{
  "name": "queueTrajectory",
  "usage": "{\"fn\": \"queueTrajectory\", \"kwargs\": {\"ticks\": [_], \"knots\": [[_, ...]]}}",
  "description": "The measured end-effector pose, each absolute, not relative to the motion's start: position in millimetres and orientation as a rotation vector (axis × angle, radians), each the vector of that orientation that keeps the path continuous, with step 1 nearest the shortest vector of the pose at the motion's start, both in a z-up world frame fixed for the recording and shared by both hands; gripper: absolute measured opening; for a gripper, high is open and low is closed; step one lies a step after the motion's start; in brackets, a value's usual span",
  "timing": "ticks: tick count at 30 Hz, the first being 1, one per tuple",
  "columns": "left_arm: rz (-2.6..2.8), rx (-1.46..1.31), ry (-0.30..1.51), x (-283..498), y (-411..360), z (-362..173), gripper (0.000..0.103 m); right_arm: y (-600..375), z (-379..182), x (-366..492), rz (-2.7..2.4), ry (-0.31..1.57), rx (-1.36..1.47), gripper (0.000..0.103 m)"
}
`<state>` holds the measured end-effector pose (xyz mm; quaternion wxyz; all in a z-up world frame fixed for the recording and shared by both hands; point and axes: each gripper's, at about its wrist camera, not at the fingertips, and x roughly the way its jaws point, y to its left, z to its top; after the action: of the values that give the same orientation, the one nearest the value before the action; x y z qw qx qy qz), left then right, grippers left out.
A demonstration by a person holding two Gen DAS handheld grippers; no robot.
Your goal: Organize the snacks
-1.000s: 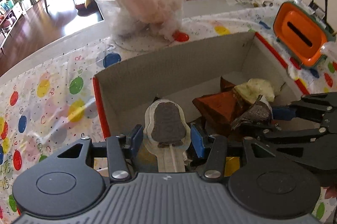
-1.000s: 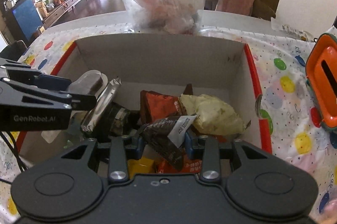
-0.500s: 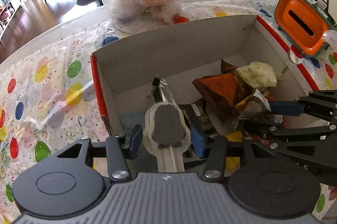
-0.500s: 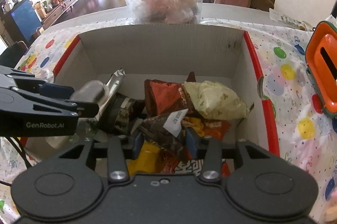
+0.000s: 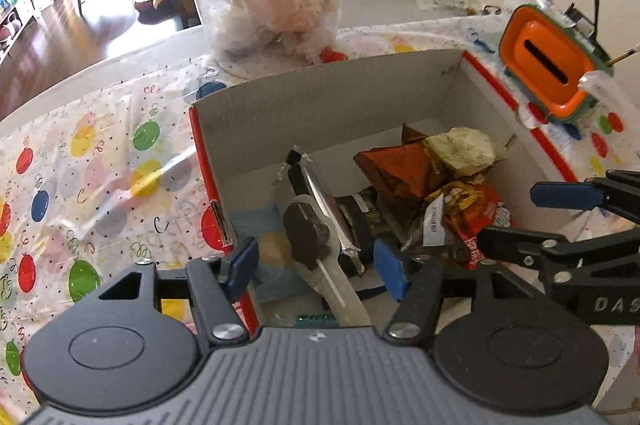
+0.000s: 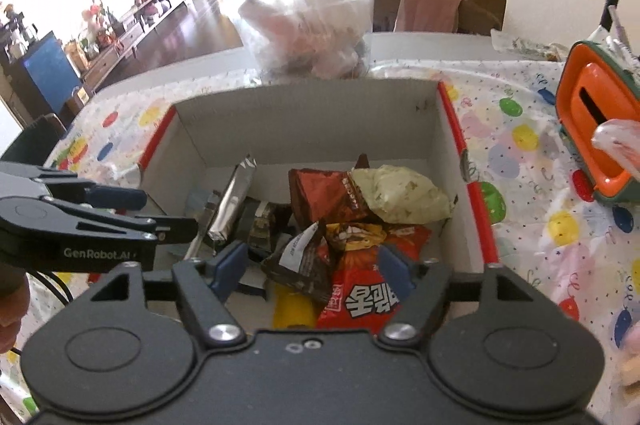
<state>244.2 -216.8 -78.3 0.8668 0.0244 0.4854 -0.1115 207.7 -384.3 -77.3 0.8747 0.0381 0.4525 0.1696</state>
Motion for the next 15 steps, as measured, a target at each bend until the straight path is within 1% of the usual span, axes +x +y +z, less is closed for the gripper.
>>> {"fn": "queueTrajectory", "kwargs": {"ticks": [3, 5, 6, 7, 9, 15], "knots": [[-0.245, 0.054, 0.991, 237, -214, -70, 0.065, -388, -69, 200, 0.354, 0.918, 0.1, 0.081], [-0.247, 0.053, 0.969, 231, -211, -64, 0.07, -389, -63, 195, 0.351, 0.896, 0.104, 0.086], [-0.245, 0.05, 0.955, 228, -209, -60, 0.075, -389, -60, 193, 0.344, 0.884, 0.101, 0.089], [-0.245, 0.045, 0.938, 225, -206, -56, 0.077, -389, -57, 190, 0.34, 0.872, 0.098, 0.09], [-0.251, 0.038, 0.916, 220, -202, -49, 0.078, -389, -51, 185, 0.336, 0.847, 0.099, 0.098], [-0.26, 0.037, 0.867, 206, -196, -33, 0.079, -389, -39, 172, 0.305, 0.78, 0.111, 0.103]]}}
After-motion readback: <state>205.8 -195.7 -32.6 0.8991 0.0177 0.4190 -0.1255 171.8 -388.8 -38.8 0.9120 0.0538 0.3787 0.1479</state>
